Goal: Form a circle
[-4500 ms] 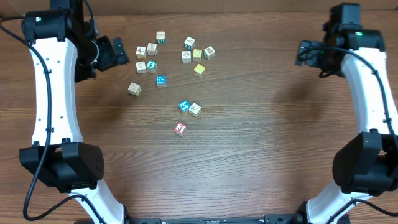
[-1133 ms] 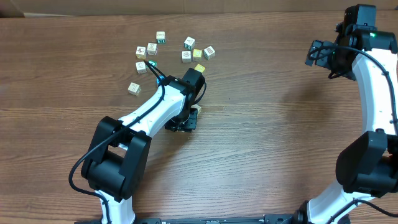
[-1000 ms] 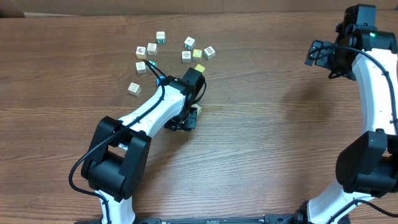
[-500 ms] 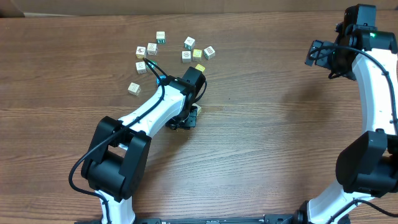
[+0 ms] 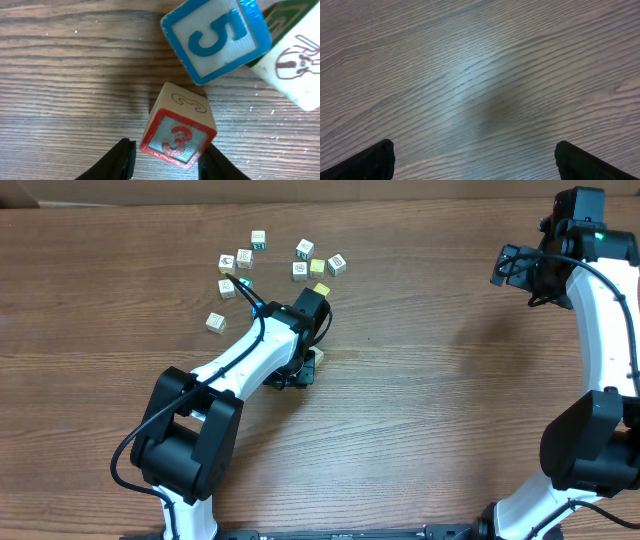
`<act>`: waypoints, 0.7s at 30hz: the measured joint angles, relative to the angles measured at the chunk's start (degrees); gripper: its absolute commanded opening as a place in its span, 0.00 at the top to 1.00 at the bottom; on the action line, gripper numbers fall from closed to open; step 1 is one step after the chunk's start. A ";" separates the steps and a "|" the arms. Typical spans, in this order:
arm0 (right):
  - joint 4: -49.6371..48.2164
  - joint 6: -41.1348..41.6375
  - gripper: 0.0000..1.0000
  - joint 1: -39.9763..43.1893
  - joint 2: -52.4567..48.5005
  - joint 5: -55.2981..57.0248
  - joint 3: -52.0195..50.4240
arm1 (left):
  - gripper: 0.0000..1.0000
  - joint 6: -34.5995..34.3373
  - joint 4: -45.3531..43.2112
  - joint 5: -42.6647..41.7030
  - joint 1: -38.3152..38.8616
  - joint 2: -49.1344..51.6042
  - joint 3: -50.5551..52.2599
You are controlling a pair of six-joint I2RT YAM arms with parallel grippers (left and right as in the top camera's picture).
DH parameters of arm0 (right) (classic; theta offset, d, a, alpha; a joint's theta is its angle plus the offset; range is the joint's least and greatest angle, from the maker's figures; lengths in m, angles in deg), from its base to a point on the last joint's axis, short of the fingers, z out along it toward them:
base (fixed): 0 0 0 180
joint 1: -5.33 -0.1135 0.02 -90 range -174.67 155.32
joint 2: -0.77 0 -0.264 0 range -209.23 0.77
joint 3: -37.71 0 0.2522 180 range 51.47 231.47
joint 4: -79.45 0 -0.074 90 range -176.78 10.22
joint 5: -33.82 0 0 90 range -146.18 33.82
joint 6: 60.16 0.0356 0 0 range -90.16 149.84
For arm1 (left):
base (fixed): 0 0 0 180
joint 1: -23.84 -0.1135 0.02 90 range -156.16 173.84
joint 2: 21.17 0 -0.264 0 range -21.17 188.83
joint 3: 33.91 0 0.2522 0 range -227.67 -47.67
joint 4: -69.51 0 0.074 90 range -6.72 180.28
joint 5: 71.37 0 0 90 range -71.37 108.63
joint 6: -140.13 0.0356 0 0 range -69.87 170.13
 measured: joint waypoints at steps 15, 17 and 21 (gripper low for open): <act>-0.02 0.00 0.00 0.00 0.00 0.00 0.00 | 0.55 -1.14 -0.52 0.22 0.00 0.00 0.00; -0.04 0.02 0.00 0.00 0.00 0.02 0.00 | 0.59 -1.18 -0.66 0.24 0.00 0.00 0.00; -0.04 -0.02 0.00 0.00 0.00 0.00 0.00 | 0.64 -1.27 -0.66 0.22 0.00 0.00 0.00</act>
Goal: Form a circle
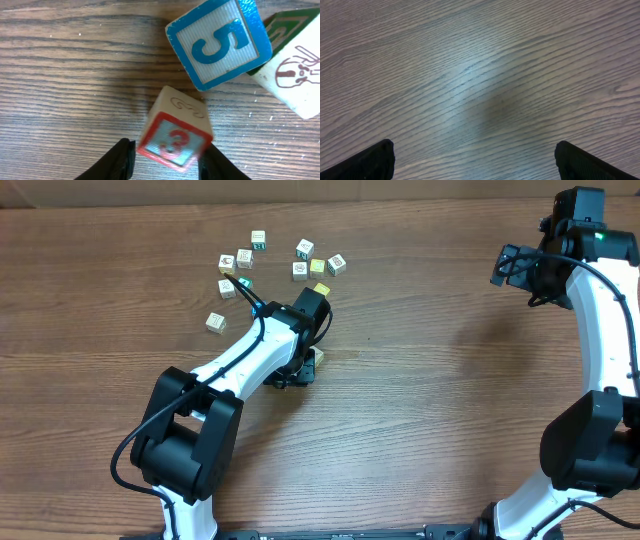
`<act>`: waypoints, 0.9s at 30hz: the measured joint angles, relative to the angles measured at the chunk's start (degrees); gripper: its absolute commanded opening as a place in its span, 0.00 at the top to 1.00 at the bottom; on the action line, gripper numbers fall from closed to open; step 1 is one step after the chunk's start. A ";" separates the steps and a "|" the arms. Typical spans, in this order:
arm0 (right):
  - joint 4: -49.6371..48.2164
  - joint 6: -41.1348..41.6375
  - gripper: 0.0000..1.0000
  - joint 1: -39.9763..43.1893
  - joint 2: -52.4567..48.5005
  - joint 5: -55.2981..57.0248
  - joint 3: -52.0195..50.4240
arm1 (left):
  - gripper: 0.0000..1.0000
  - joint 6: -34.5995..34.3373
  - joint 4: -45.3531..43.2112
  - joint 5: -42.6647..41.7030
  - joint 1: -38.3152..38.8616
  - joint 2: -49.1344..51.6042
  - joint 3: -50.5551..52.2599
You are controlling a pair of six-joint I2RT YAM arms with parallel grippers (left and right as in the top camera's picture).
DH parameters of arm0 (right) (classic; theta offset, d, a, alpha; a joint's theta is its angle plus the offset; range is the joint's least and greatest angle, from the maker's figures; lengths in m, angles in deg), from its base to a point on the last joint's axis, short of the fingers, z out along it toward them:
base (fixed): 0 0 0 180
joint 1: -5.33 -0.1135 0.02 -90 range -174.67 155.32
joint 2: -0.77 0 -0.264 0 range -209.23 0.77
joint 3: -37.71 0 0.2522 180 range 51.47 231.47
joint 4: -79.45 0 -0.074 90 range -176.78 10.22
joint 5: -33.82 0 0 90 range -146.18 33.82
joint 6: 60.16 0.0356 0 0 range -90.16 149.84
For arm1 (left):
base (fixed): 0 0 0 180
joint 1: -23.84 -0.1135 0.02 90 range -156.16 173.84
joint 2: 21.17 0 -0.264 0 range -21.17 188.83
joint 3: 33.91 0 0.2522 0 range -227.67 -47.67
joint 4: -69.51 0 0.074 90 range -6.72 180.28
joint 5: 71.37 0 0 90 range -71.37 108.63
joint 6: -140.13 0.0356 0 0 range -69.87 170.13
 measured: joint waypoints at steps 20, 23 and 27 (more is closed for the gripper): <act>0.00 0.00 0.00 0.00 0.00 0.00 0.00 | 0.65 -1.49 -0.61 0.17 0.00 0.00 0.00; 0.00 0.02 0.00 0.00 0.00 0.00 0.00 | 0.65 -1.77 -0.57 0.20 0.00 0.00 0.00; 0.02 0.02 0.00 0.00 0.00 0.00 0.00 | 0.62 -2.80 -0.57 0.39 0.00 0.00 0.00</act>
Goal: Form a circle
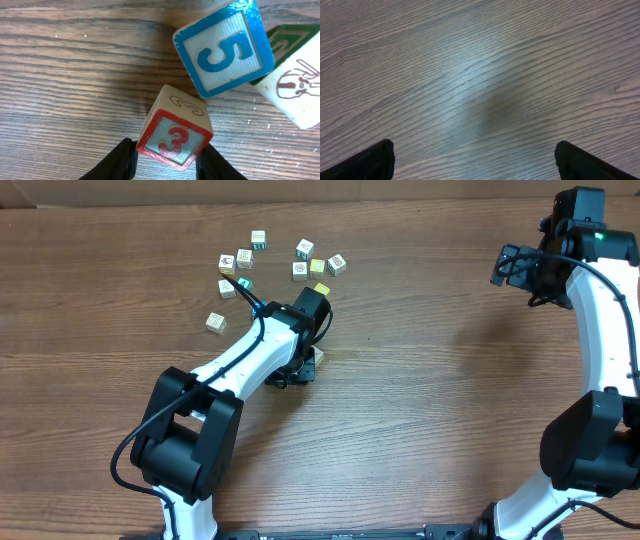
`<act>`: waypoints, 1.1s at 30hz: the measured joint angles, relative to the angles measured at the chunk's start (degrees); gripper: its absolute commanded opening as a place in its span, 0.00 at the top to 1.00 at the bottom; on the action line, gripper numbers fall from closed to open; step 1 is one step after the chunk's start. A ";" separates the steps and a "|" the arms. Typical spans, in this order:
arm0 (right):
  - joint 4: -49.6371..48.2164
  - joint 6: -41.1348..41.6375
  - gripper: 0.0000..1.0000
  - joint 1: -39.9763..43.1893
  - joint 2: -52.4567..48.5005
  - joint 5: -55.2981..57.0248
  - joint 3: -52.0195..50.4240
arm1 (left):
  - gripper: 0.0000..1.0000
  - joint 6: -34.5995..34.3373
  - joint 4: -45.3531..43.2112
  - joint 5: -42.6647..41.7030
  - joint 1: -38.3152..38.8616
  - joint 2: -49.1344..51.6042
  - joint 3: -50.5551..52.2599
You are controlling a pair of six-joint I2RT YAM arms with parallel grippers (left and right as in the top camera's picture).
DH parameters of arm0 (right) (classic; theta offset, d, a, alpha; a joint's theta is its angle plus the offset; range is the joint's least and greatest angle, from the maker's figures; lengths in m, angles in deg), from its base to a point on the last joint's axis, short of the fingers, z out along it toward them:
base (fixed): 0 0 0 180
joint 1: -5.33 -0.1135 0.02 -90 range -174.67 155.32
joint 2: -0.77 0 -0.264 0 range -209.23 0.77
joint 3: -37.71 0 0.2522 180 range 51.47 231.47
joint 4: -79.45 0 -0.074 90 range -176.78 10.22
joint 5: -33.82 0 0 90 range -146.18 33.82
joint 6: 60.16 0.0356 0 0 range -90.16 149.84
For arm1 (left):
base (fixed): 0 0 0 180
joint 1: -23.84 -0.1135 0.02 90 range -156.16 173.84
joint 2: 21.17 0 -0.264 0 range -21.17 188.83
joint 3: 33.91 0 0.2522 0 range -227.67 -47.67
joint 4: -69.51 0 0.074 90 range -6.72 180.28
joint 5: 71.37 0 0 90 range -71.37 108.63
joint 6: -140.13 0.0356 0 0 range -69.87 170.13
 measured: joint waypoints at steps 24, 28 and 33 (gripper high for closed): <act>0.00 0.02 0.00 0.00 0.00 0.00 0.00 | 0.62 -1.33 -0.94 0.44 0.00 0.00 0.00; -0.02 0.00 0.00 0.00 0.00 0.00 0.00 | 0.62 -1.33 -1.07 0.44 0.00 0.00 0.00; 0.00 0.00 0.00 0.00 0.00 0.02 0.00 | 0.63 -1.33 -1.49 0.44 0.00 0.00 0.00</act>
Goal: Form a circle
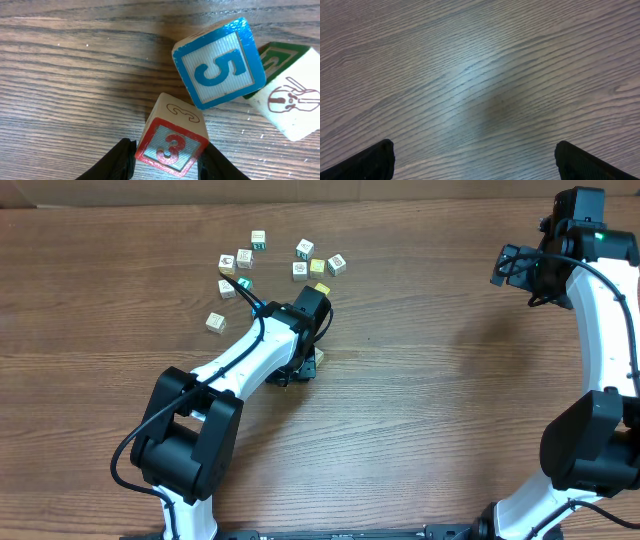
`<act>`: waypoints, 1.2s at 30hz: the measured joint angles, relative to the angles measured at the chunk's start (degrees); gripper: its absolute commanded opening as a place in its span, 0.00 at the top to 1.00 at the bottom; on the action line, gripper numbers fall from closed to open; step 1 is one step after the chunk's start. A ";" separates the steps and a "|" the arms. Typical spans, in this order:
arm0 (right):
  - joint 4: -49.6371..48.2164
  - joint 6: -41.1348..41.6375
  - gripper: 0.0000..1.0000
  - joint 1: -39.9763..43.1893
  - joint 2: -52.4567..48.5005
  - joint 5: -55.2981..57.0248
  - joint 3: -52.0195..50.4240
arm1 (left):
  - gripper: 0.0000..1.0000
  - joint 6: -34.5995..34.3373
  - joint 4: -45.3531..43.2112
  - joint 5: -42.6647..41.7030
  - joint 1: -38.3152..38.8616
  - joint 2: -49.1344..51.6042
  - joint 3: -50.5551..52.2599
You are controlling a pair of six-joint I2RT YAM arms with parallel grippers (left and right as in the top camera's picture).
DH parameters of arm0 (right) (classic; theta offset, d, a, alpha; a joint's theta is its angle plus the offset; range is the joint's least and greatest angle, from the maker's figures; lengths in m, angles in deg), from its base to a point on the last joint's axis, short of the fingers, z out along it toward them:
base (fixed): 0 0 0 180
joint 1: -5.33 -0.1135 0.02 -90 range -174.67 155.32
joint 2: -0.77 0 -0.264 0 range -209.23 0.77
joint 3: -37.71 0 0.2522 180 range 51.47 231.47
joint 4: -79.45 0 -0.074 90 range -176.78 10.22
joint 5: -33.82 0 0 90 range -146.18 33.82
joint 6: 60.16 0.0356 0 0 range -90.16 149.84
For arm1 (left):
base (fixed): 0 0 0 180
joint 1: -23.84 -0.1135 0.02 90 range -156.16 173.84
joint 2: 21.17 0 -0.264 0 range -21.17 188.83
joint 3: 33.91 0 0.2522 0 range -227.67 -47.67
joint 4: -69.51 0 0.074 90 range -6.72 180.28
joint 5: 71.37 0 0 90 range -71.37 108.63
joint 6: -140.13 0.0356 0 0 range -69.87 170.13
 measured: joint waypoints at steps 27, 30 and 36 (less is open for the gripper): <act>0.00 0.02 0.00 0.00 0.00 -0.02 0.00 | 0.63 -0.22 -0.28 0.85 0.00 0.00 0.00; 0.00 0.00 0.00 0.00 0.00 -0.02 0.00 | 0.63 -0.24 -0.28 0.92 0.00 0.00 0.00; 0.00 0.00 0.00 0.00 0.00 -0.02 0.00 | 0.61 -0.24 -0.31 1.09 0.00 0.00 0.00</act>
